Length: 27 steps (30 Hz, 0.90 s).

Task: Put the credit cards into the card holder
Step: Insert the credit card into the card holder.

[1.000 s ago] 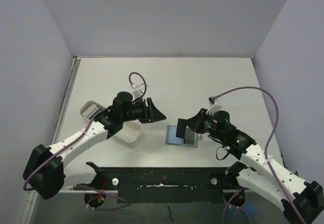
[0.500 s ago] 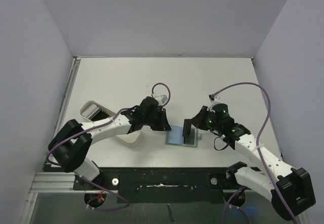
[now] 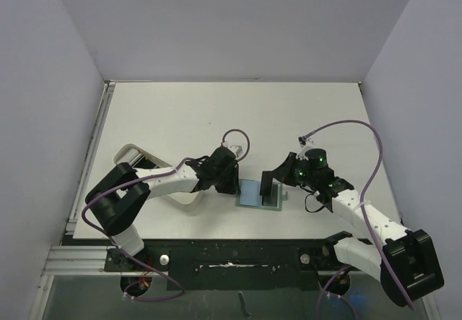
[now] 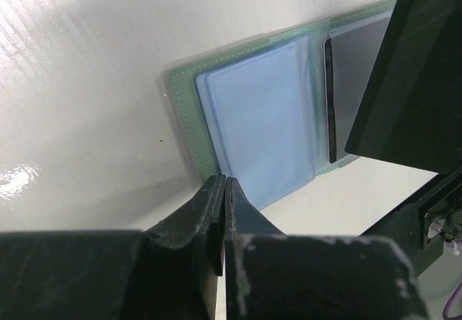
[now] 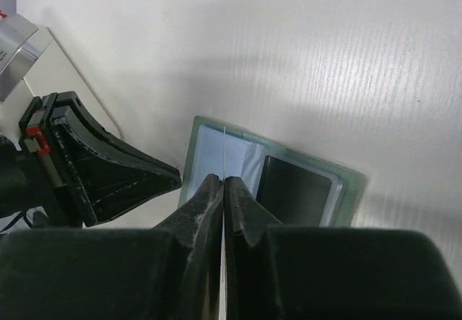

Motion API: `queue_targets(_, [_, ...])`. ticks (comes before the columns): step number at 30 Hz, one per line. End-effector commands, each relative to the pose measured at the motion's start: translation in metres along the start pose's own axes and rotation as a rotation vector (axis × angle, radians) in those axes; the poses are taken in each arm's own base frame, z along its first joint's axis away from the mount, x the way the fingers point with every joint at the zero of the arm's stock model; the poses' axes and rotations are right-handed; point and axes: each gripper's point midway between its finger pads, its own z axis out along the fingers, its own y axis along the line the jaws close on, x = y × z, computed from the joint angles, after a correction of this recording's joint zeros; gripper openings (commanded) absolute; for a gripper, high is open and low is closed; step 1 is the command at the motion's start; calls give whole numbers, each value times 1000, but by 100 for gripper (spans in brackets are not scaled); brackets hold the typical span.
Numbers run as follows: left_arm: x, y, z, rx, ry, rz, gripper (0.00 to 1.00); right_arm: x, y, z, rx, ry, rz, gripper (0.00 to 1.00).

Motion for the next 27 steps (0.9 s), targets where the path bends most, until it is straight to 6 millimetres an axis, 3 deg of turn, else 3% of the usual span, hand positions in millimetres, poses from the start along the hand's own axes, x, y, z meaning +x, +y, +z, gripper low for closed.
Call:
queue_targets(1, [-10, -9, 2, 14, -38, 23, 0, -10, 5, 7, -47, -51, -21, 0])
queue_targets(14, [4, 0, 6, -17, -7, 20, 0, 11, -21, 26, -20, -23, -2, 0])
queue_targets(27, [17, 8, 13, -46, 26, 23, 0, 25, -24, 28, -56, -4, 11, 0])
